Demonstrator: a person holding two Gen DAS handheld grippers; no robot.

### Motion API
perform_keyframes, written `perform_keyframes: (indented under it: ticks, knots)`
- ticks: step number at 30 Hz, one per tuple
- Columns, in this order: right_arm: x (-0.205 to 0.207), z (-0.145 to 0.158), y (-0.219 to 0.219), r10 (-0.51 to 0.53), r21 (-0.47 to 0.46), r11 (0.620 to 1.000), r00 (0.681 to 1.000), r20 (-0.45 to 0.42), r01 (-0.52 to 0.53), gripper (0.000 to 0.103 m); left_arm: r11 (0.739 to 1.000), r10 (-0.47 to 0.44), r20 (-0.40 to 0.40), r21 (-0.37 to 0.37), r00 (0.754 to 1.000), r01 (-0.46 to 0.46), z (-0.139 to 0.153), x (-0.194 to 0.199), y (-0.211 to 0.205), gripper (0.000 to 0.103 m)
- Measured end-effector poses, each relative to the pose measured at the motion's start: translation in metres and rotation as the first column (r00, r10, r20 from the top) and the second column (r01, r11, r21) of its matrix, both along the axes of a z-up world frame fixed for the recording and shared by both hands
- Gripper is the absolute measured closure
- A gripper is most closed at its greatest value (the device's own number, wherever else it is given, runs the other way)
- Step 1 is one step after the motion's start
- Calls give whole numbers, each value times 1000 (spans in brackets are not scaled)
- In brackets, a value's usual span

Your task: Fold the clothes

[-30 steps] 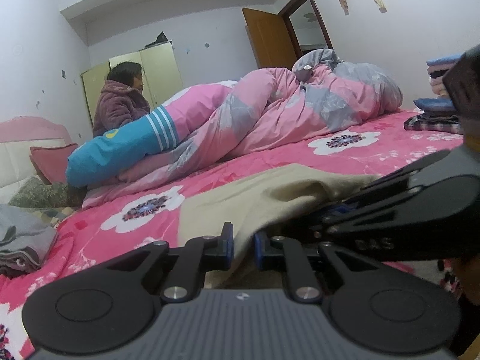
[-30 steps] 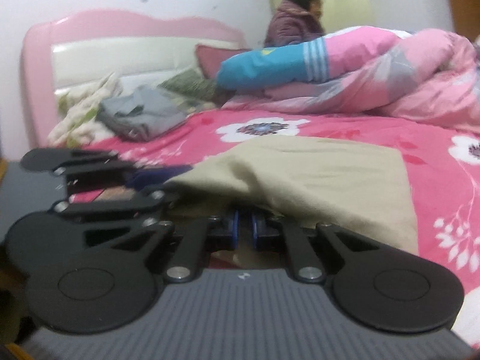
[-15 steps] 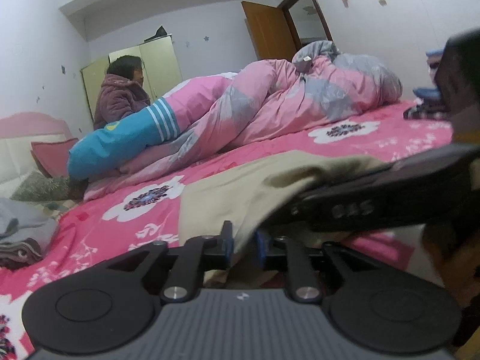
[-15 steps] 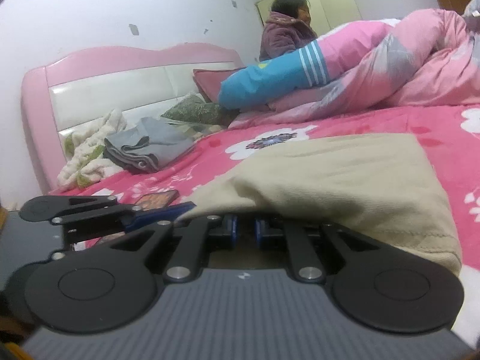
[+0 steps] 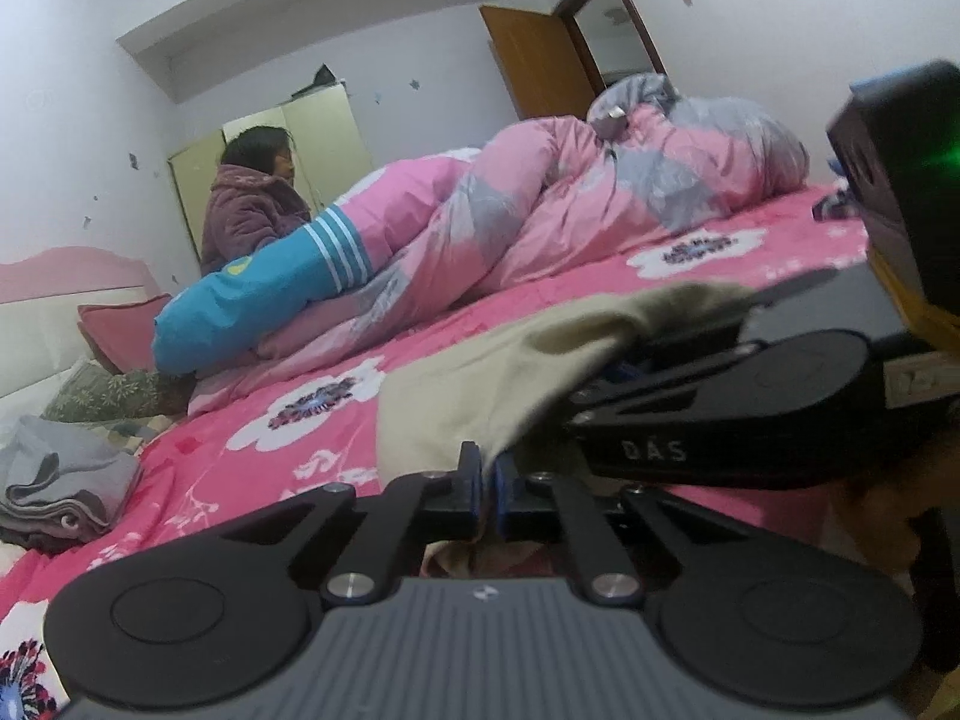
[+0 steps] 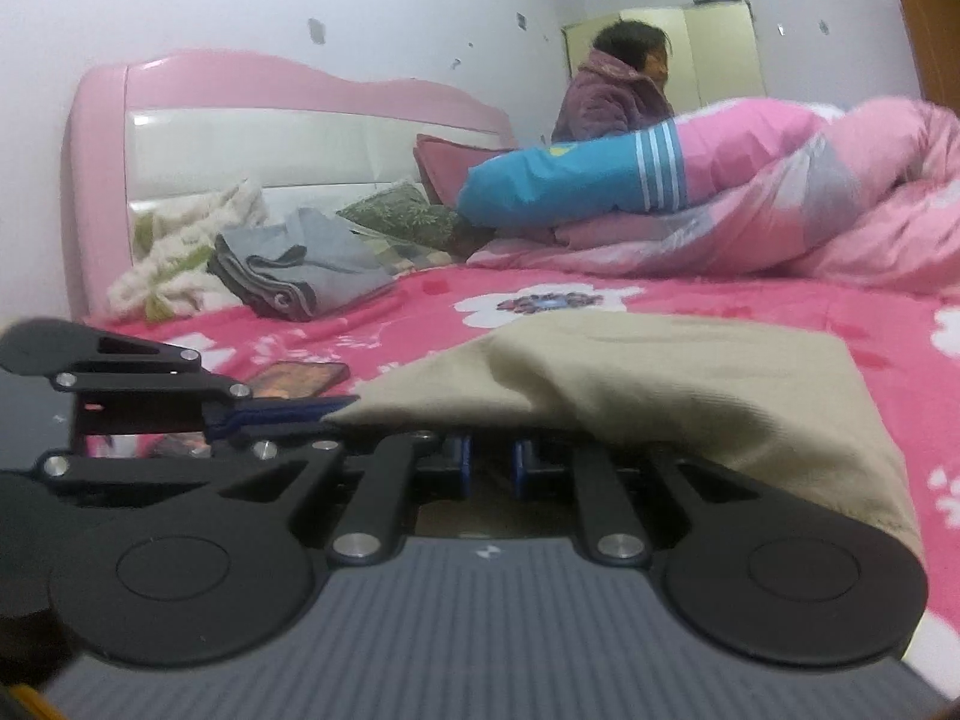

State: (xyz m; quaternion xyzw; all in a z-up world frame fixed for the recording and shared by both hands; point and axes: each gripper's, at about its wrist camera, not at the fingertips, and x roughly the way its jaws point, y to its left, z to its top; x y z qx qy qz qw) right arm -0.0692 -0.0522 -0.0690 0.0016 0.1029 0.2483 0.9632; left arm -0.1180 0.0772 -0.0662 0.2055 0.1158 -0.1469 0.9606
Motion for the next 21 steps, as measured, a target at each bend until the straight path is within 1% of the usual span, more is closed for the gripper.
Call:
perform_keyframes:
  ticks: [2,5,7,9,11,13,15,17,21]
  knots:
    - [-5,1,-1,7,-37,999,1000,15,-6,92,1000,-8,-10,12,1000,8,-3,2,0,98]
    - [-17,4,-5,21,-89,996,1000,23,-19,87,999,-14,-8,40,1000,14,-7,2,0,98]
    - [-28,7,-11,35,-124,992,999,22,-32,73,999,-15,-5,50,1000,15,-9,2,0,97]
    - [-41,13,-19,70,-150,986,997,19,-67,69,999,-15,-2,51,1000,15,-10,1,0,97]
    - [-54,23,-27,102,-168,981,994,34,-95,68,999,-14,1,51,1000,14,-11,1,0,97]
    - [-65,35,-33,97,-193,978,993,73,-81,65,999,-13,2,51,1000,13,-12,1,-1,96]
    - [-70,44,-38,85,-206,977,991,103,-63,64,999,-11,3,53,1000,11,-13,1,-2,96]
    - [-65,48,-40,65,-219,975,992,110,-39,64,998,-10,4,57,1000,10,-13,1,-2,96]
    - [-49,43,-31,50,-284,959,994,95,-21,67,998,-8,2,62,1000,8,-12,1,-2,96]
